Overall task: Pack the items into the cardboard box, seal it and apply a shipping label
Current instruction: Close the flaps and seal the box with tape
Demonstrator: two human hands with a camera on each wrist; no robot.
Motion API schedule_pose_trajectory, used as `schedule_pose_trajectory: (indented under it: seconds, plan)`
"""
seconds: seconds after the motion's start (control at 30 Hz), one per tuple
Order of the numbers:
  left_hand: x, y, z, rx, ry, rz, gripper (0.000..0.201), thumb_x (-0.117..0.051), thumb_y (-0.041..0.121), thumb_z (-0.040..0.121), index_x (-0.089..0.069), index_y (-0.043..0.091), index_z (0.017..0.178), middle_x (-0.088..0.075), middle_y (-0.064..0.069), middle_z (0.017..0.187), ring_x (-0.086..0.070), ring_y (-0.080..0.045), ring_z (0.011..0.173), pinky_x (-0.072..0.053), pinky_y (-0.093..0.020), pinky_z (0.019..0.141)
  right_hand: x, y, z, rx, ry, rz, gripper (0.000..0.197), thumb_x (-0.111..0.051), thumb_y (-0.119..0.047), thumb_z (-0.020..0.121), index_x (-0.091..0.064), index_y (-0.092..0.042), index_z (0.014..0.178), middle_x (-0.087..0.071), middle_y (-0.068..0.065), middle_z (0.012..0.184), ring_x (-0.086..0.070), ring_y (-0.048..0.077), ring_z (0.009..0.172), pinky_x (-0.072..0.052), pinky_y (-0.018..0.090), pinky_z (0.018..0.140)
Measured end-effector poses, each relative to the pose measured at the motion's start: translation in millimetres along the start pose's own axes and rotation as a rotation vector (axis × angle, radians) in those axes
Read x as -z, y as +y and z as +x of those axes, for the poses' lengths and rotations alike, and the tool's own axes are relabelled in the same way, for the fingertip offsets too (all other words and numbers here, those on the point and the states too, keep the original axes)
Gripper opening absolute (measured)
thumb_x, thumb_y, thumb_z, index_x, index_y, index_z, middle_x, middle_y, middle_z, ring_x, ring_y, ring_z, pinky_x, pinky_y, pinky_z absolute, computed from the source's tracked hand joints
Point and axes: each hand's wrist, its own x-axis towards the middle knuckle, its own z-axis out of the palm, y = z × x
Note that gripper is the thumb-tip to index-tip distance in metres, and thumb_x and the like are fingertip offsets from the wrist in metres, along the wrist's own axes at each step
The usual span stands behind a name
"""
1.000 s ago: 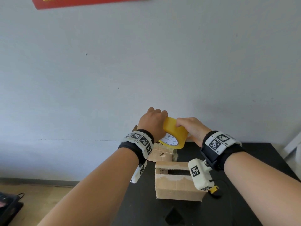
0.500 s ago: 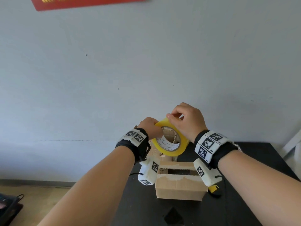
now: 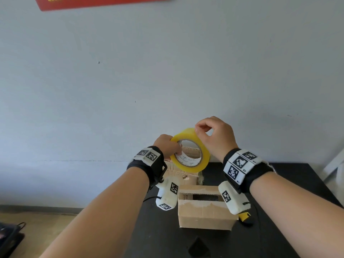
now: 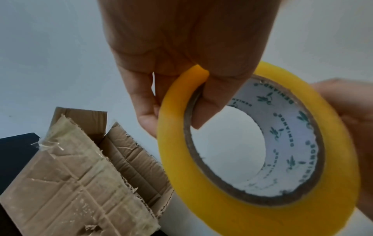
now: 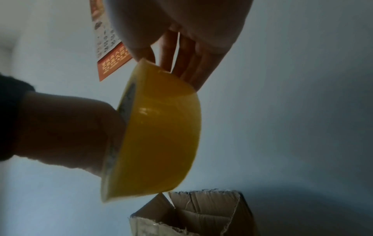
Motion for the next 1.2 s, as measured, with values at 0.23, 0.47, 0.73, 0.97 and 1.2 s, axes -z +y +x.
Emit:
schedule_pose_trajectory:
  seconds: [0.23,0.47,0.73,0.97,1.2]
  plan:
    - [5,-6,4,-0.15,0.146,0.094,0.025,-0.059,0.001,0.077,-0.063,0.018,0.095,-0.064,-0.006,0.093,-0.063,-0.028,0.092,-0.058,-0.041,0.079,2,4,8,-0.812,-0.464,0.627,0.041,-0.063,-0.034,0.09,-0.062,-0.006,0.12,-0.064,0.011,0.117,-0.061,0.024,0.104,-0.052,0.039,0.086]
    - [0,-3,2,-0.278,0.208,0.243,0.035,-0.055,0.003,0.081,-0.06,0.016,0.113,-0.064,-0.004,0.102,-0.059,-0.024,0.096,-0.043,-0.027,0.072,3,15,5,-0.88,-0.565,0.725,0.034,-0.06,-0.026,0.088,-0.056,-0.008,0.117,-0.056,0.013,0.115,-0.053,0.028,0.112,-0.049,0.053,0.089]
    - [-4,-2,3,-0.327,0.205,0.28,0.035,-0.054,0.005,0.082,-0.06,0.016,0.114,-0.067,-0.005,0.104,-0.061,-0.025,0.097,-0.043,-0.027,0.072,7,18,-1,-0.869,-0.537,0.8,0.011,-0.055,-0.014,0.089,-0.055,-0.007,0.097,-0.048,0.016,0.105,-0.052,0.029,0.099,-0.051,0.05,0.081]
    - [-8,-1,2,-0.375,0.223,0.305,0.036,-0.052,0.005,0.081,-0.06,0.018,0.114,-0.066,-0.004,0.103,-0.06,-0.023,0.096,-0.042,-0.028,0.072,11,17,-5,-0.87,-0.479,0.816,0.007,-0.055,-0.016,0.087,-0.052,-0.011,0.085,-0.045,0.012,0.09,-0.048,0.028,0.089,-0.05,0.046,0.074]
    - [-8,-4,2,-0.371,0.219,0.287,0.037,-0.054,0.005,0.082,-0.06,0.018,0.116,-0.066,-0.004,0.107,-0.06,-0.022,0.098,-0.042,-0.027,0.073,13,19,-13,-0.847,-0.46,0.854,0.014,-0.052,-0.011,0.09,-0.051,-0.011,0.076,-0.045,0.013,0.092,-0.046,0.028,0.092,-0.049,0.048,0.077]
